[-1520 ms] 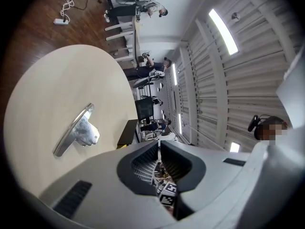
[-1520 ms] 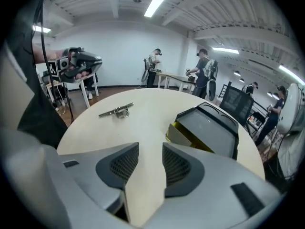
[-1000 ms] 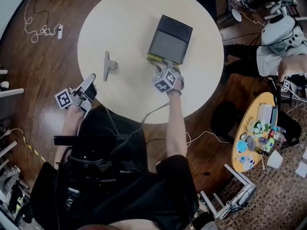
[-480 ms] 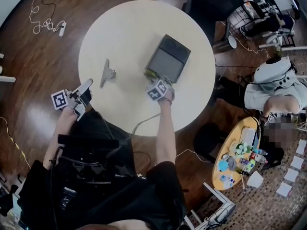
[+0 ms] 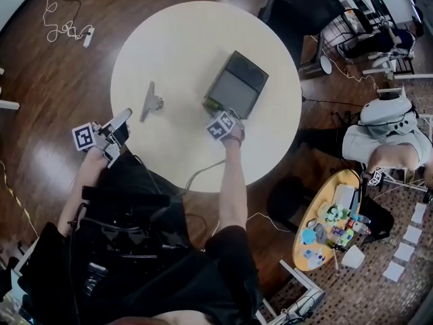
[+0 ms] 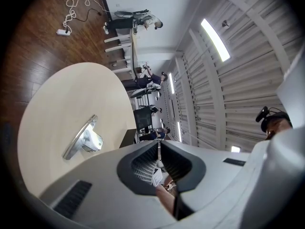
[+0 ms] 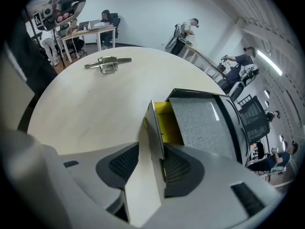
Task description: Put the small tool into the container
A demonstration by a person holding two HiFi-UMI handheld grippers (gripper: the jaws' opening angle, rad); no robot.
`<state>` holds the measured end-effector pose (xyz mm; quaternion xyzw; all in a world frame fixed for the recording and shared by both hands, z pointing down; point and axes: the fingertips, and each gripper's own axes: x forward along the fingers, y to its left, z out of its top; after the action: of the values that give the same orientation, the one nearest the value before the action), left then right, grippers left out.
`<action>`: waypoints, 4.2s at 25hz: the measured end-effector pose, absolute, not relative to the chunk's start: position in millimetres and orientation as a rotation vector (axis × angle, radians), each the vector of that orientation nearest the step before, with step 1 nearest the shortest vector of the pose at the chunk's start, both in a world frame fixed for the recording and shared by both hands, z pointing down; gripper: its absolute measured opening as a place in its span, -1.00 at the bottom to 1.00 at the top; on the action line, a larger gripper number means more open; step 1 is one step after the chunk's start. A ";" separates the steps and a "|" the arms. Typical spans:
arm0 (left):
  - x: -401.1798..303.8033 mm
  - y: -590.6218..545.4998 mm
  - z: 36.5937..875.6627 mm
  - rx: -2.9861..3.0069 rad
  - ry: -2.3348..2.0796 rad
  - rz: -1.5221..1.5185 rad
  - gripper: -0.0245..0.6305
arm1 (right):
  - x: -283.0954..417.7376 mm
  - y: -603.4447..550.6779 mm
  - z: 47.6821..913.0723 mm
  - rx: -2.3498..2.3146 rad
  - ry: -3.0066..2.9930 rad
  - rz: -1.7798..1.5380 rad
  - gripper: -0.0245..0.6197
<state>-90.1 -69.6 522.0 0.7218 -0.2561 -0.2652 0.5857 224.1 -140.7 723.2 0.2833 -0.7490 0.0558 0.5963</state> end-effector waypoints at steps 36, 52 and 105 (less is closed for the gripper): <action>-80.8 -73.1 525.7 1.688 -0.563 -0.585 -0.86 | 199.6 -80.9 727.5 0.598 -1.735 0.140 -0.65; -78.5 -73.0 526.9 1.675 -0.553 -0.584 -0.86 | 195.9 -59.6 728.1 0.610 -1.701 0.112 -0.82; -72.8 -71.5 536.0 1.654 -0.534 -0.567 -0.86 | 170.9 18.4 729.0 0.523 -1.688 0.135 -0.82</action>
<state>-72.8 -71.5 536.0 0.7166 -0.2315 -0.2457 0.6103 170.9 18.4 729.0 0.2287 -0.7379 0.0590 0.6322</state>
